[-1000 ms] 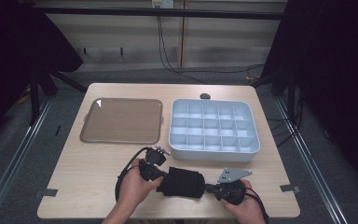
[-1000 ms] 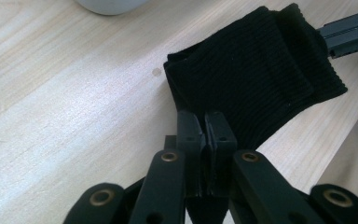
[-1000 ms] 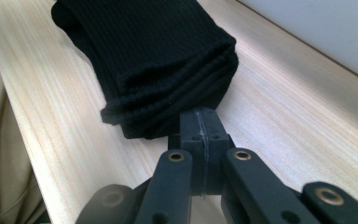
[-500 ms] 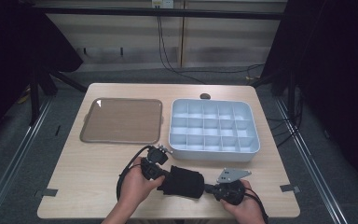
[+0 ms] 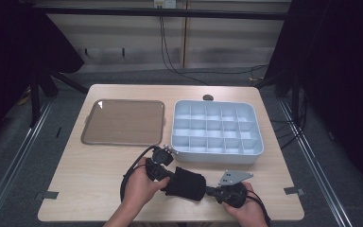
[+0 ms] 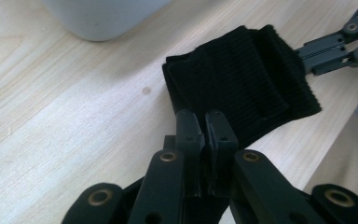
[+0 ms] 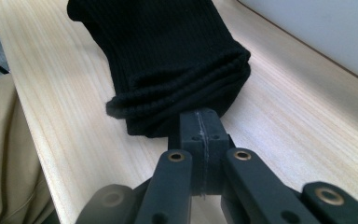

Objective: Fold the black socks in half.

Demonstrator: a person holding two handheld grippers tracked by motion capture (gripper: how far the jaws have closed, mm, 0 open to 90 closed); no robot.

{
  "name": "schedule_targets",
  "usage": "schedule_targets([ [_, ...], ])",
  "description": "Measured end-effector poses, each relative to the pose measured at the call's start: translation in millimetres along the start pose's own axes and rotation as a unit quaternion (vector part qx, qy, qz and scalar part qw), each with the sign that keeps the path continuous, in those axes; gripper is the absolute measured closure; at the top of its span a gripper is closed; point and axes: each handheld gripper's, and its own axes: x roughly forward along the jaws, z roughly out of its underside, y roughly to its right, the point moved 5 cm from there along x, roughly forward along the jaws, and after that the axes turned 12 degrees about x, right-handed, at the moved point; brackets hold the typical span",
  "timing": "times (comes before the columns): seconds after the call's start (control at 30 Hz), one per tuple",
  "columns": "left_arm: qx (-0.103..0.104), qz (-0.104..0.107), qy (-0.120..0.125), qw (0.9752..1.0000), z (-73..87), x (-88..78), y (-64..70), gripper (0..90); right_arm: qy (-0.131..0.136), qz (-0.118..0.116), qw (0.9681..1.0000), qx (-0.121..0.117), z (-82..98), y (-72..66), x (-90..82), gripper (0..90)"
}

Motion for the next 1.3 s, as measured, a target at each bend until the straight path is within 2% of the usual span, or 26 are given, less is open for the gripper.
schedule_targets([
  [1.3, 0.016, 0.024, 0.014, 0.9995, -22.2, 5.5, 15.6, 86.1, -0.003, -0.005, 0.9999, -0.009, -2.1, -4.4, 6.6, 90.0],
])
